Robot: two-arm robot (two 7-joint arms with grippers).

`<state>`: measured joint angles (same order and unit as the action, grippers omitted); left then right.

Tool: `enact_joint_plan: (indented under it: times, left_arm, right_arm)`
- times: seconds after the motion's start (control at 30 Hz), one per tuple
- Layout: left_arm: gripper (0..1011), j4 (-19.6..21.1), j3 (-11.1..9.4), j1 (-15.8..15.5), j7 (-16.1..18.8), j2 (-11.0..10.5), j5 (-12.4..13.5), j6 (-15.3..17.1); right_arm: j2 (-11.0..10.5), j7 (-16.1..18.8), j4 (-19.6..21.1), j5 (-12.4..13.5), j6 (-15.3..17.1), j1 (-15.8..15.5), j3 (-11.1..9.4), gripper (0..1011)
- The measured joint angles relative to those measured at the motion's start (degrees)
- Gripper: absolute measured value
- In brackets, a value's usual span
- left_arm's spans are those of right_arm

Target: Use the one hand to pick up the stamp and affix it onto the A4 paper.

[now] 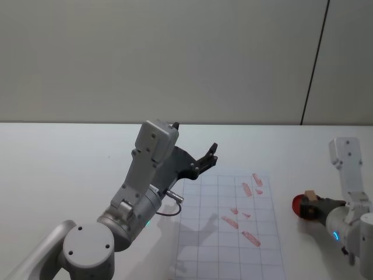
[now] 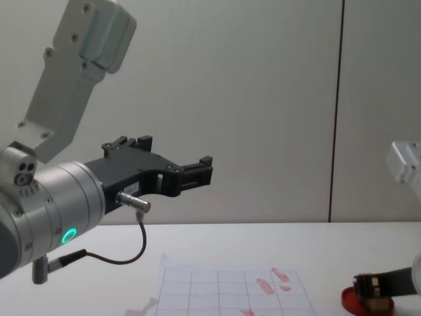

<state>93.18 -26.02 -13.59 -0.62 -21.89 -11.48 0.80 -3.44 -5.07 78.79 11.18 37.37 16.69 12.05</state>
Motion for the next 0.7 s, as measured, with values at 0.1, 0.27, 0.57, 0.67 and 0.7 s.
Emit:
enact_joint_plan:
  times: [0.1,0.27,0.57,0.67,0.7]
  left_arm:
    - [1002,0.0,0.0,0.0,0.0,0.0,0.0,0.0]
    - [1002,0.0,0.0,0.0,0.0,0.0,0.0,0.0]
    - [1002,0.0,0.0,0.0,0.0,0.0,0.0,0.0]
    - [1002,0.0,0.0,0.0,0.0,0.0,0.0,0.0]
    - [1002,0.0,0.0,0.0,0.0,0.0,0.0,0.0]
  right_arm:
    - [0.04,0.0,0.08,0.0,-0.12,-0.21,-0.04,220]
    - [0.09,0.0,0.4,-0.05,-0.43,-0.58,-0.06,220]
    - [0.26,0.66,1.71,-0.67,-1.88,-1.23,0.23,220]
    - [0.34,1.13,2.39,-1.09,-2.82,-1.34,0.4,220]
    - [0.38,1.32,2.62,-1.2,-3.04,-1.38,0.48,220]
